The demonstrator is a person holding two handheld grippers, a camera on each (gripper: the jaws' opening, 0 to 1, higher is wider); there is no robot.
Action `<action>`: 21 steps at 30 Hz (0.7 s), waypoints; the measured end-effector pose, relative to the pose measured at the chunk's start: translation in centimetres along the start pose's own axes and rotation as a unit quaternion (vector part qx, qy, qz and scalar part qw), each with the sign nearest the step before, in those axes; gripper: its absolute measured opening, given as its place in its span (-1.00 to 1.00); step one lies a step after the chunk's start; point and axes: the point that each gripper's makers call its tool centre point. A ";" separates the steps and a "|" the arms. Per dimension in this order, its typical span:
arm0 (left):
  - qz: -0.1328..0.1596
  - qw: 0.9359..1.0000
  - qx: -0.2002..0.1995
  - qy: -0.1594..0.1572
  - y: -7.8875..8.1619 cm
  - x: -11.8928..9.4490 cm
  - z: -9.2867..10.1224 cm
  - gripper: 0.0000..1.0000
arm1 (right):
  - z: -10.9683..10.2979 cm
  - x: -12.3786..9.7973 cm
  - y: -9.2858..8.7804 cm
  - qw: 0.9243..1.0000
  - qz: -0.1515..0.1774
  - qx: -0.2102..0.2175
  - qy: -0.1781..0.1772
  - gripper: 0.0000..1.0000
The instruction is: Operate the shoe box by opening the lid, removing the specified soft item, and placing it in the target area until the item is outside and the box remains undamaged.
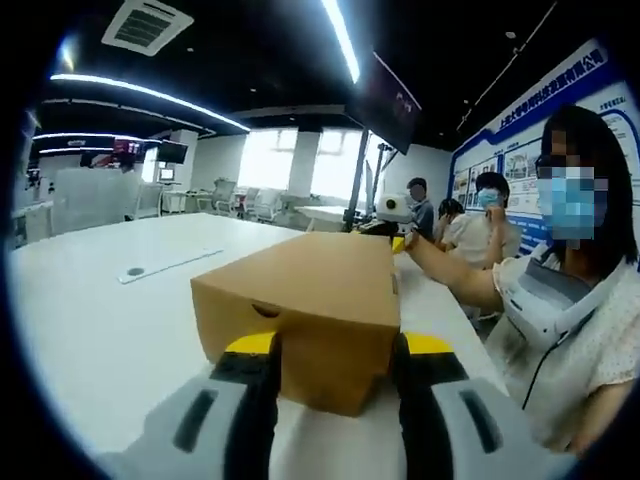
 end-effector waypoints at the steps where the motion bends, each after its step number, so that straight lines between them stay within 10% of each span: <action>1: -0.001 1.000 0.001 0.000 0.0 0.0 0.0 -0.06 | 0.0 0.0 -0.1 1.000 -0.002 -0.004 -0.001 0.16; 21: -0.021 0.999 0.037 0.007 -0.7 0.3 0.0 -0.08 | 0.2 -0.1 -0.5 0.999 -0.024 -0.038 -0.014 0.13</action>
Point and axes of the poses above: the point that each gripper's makers call its tool centre point, and the gripper's own axes: x roughly forward along the fingers, z roughly to its right, y roughly out of its top, and after that the axes turned 1 degree about x, right-handed
